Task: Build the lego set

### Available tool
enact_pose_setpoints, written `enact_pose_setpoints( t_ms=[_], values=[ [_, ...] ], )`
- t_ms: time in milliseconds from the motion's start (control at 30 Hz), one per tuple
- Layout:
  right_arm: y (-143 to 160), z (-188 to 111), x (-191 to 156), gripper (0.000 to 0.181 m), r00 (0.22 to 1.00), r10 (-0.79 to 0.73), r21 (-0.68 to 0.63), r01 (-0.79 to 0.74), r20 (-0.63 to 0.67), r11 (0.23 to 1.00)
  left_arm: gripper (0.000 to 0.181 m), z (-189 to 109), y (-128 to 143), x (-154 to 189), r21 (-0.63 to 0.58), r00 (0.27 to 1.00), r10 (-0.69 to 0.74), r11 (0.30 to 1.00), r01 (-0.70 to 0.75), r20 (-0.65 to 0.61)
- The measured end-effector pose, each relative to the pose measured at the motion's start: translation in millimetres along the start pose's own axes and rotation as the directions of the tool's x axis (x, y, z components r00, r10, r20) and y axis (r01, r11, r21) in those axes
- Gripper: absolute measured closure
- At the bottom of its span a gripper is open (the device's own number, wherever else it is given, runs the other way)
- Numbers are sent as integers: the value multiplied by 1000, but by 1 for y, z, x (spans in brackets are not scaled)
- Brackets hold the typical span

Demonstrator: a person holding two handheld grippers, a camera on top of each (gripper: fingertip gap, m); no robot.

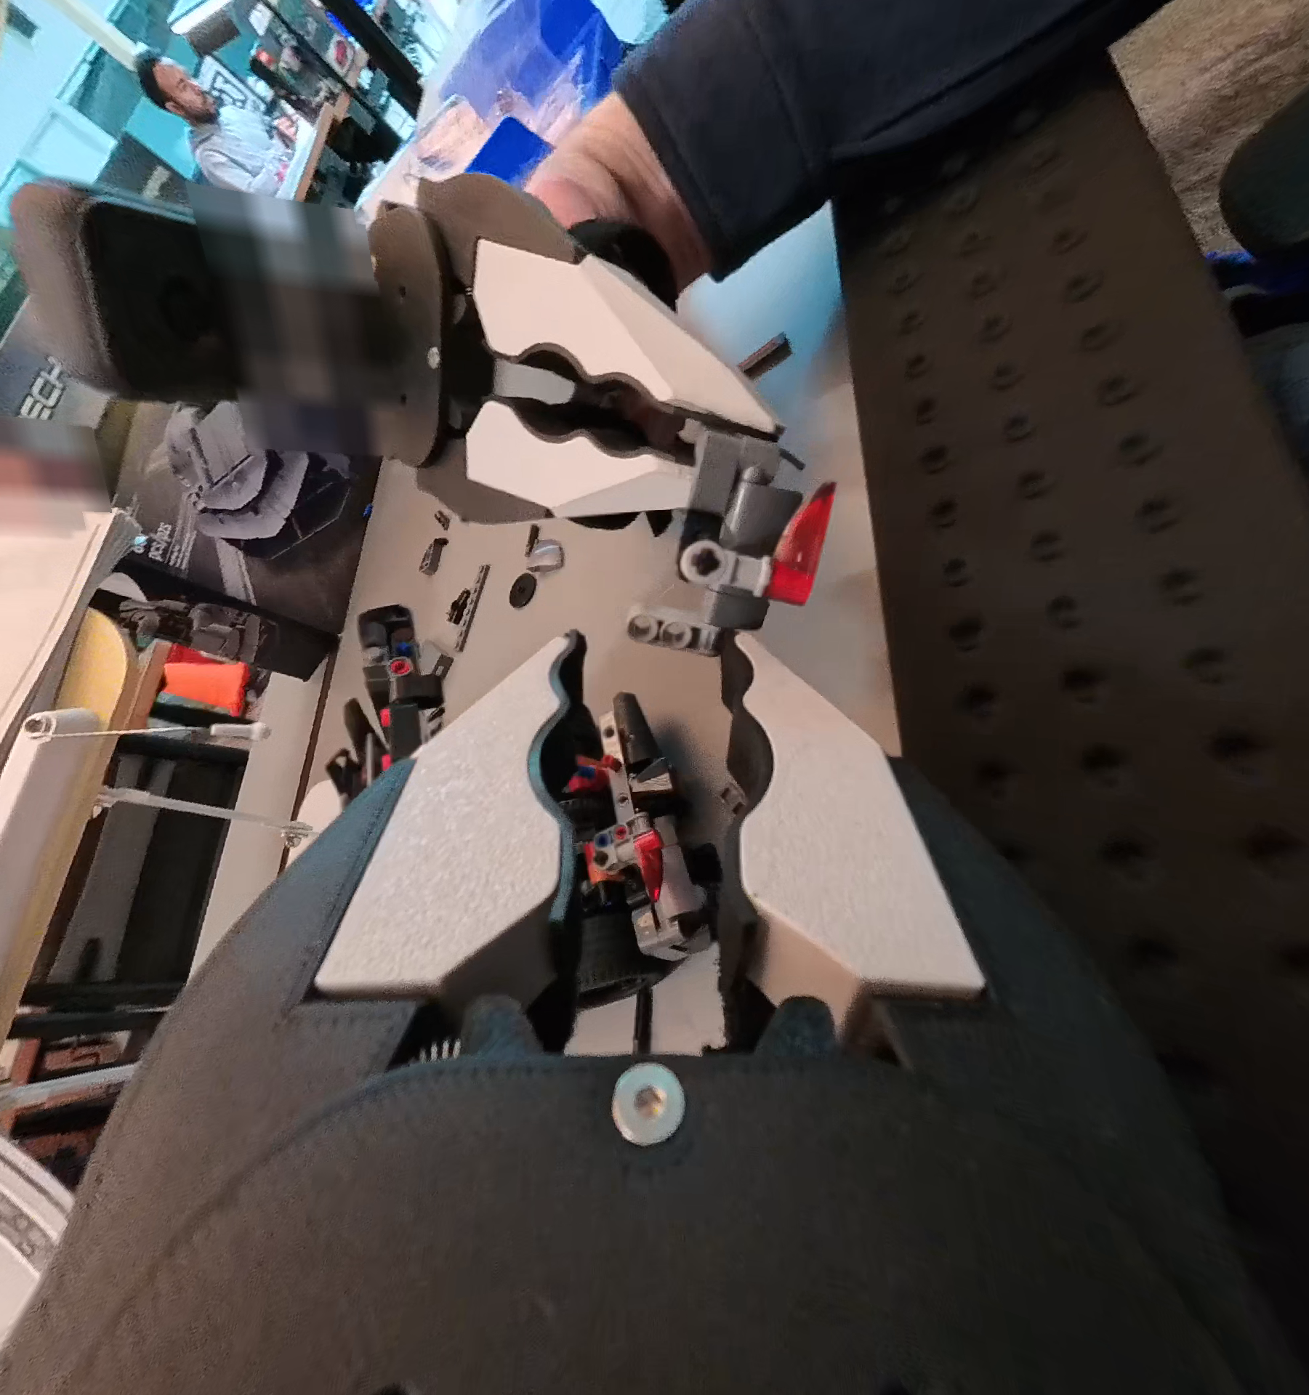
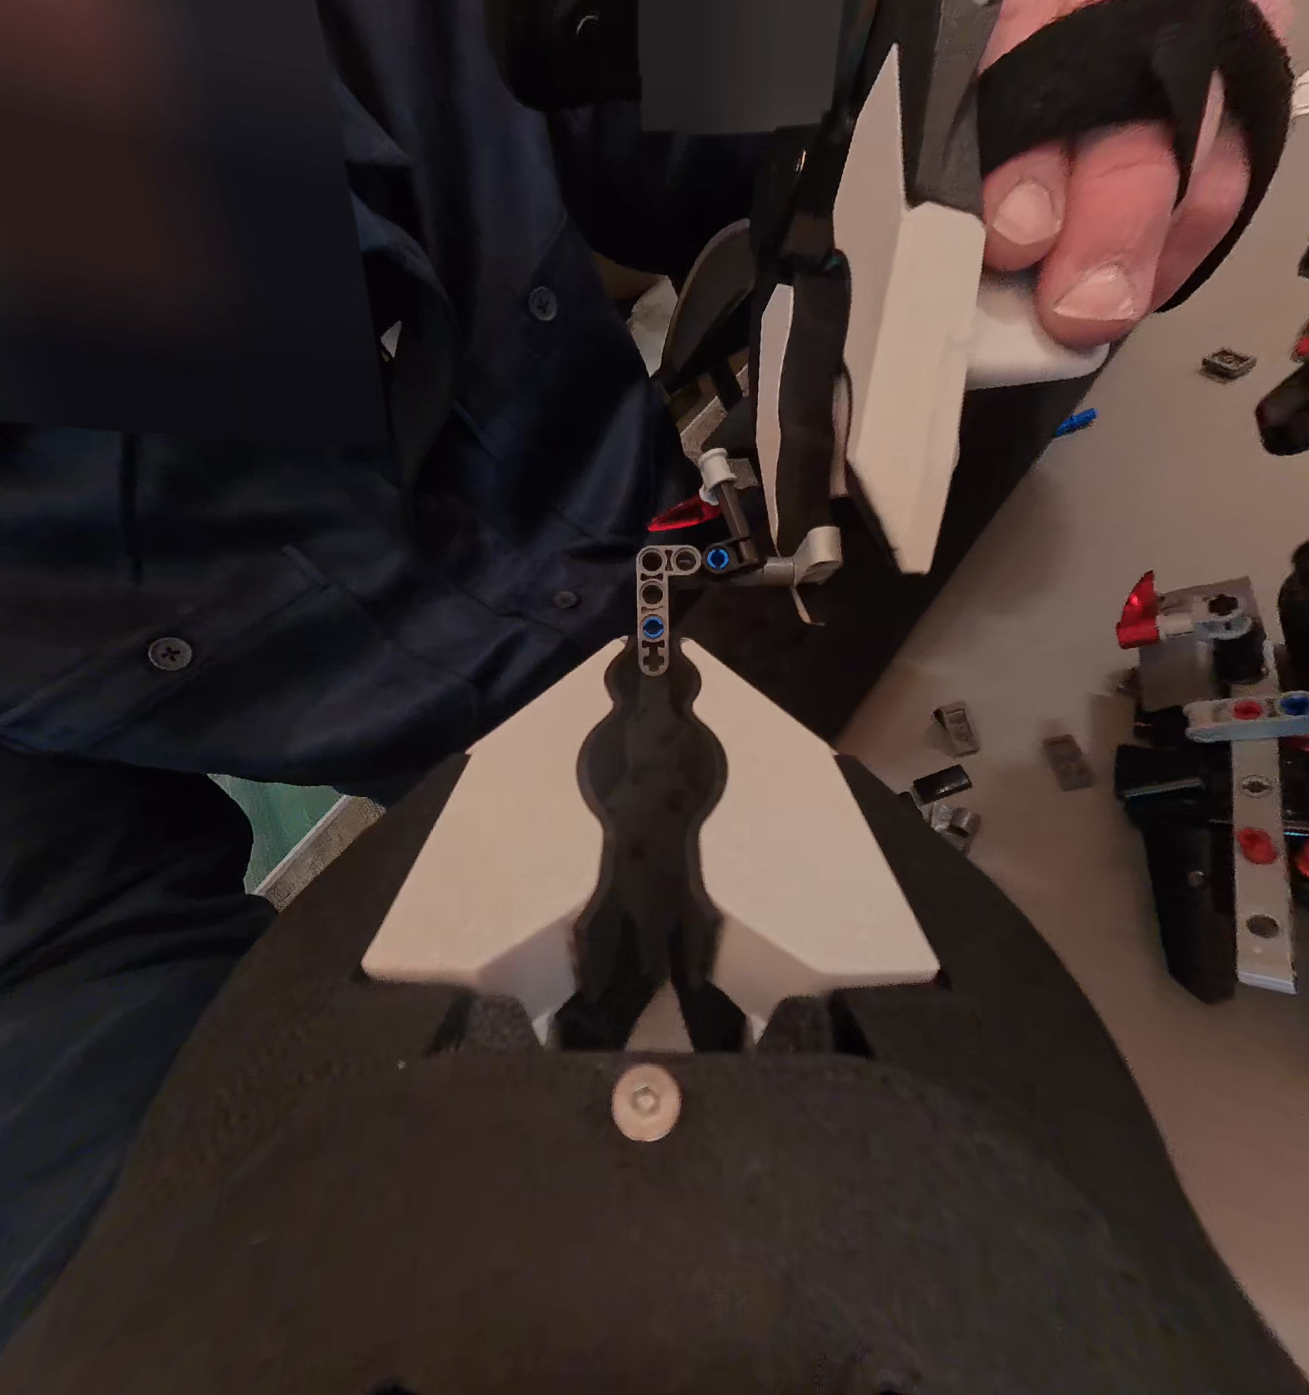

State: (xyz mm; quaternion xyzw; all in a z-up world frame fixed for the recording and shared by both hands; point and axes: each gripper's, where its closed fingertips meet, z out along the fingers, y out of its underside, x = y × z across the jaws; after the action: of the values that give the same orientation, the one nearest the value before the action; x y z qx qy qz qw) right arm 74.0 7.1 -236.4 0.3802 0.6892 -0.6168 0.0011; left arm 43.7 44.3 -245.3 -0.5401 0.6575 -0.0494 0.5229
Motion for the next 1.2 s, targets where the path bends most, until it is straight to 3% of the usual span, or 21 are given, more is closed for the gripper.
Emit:
enact_pose_setpoints(
  t_ms=[100,333,500,700,867,1033,1200],
  values=[
    [1,2,-2,177,1000,7,-2,-7,18,1000,160,0,-2,8,-2,998,64,998,-64,-14],
    [2,-3,5,176,999,41,18,-41,2,999,160,1,2,6,-26,998,61,998,-62,-8],
    [-1,-14,19,164,993,59,56,-53,-104,997,161,2,9,0,-51,1000,-16,999,15,-6],
    [3,-39,41,154,942,57,52,-43,-330,998,161,8,26,-3,-120,996,-87,989,86,-2],
    [5,-48,42,148,903,-12,8,17,-429,1000,161,11,40,-5,-181,988,-155,972,152,-6],
    [8,-32,50,142,865,-129,-117,82,-484,990,161,13,47,-4,-213,976,-218,954,210,-14],
    [12,-26,63,155,816,-192,-209,89,-545,974,162,14,50,-3,-234,959,-281,935,267,-27]
  ],
)
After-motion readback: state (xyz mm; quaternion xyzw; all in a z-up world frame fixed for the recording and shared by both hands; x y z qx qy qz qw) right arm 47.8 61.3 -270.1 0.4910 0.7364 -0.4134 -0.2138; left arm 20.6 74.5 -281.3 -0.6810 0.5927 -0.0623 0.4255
